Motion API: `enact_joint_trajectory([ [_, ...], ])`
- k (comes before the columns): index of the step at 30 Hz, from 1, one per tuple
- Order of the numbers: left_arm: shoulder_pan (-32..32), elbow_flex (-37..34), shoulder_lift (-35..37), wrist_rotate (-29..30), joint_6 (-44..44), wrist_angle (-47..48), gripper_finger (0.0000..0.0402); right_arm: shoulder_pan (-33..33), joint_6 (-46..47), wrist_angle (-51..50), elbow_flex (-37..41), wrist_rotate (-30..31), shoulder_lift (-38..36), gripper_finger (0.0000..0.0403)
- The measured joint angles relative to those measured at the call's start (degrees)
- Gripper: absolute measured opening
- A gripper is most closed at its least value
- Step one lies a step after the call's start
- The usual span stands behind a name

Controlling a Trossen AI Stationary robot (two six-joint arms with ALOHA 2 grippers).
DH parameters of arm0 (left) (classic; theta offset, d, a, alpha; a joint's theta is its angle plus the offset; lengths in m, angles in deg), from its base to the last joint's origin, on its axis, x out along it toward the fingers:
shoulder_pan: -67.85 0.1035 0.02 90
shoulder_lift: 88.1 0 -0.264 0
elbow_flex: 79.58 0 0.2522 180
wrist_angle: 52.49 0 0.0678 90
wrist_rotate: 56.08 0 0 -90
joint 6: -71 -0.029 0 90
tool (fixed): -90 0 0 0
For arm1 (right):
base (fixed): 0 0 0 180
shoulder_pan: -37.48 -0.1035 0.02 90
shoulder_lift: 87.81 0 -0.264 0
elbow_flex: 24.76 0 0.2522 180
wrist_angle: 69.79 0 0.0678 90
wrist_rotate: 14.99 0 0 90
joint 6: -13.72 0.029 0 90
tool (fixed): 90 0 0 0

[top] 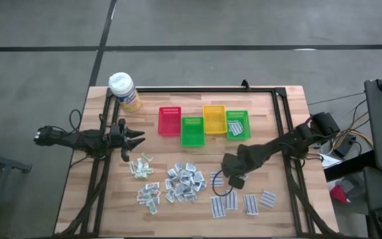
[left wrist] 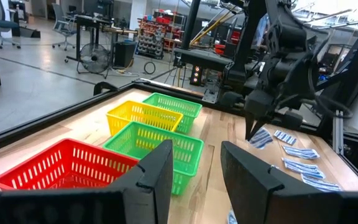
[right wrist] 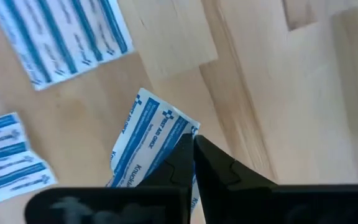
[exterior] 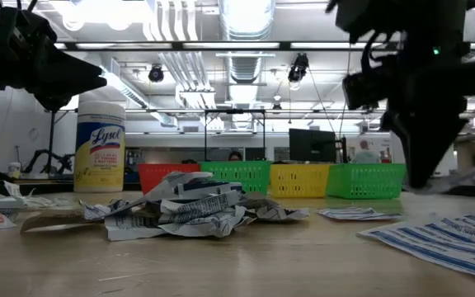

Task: Pick & Place First Aid Supplies
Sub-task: Put the blue bandage into the right green basket

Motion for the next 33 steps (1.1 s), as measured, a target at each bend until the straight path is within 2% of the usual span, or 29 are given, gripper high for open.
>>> enact_joint_trajectory([
  [4,0.0,0.0,0.0,0.0,0.0,-0.1,0.0131,0.1,-0.2,-1.8,-2.6,1.3,-2.4,0.0008],
  [10,0.0,0.0,0.0,0.0,0.0,-0.1,0.0131,0.5,-0.2,-3.5,-6.4,7.1,-7.2,0.0008],
  [23,0.0,0.0,0.0,0.0,0.0,-0.2,0.0131,4.5,-5.3,-3.4,-11.9,24.6,-20.8,0.0008],
  [33,0.0,0.0,0.0,0.0,0.0,-0.3,0.0131,9.0,-6.8,-3.4,-12.1,38.5,-28.8,0.0008],
])
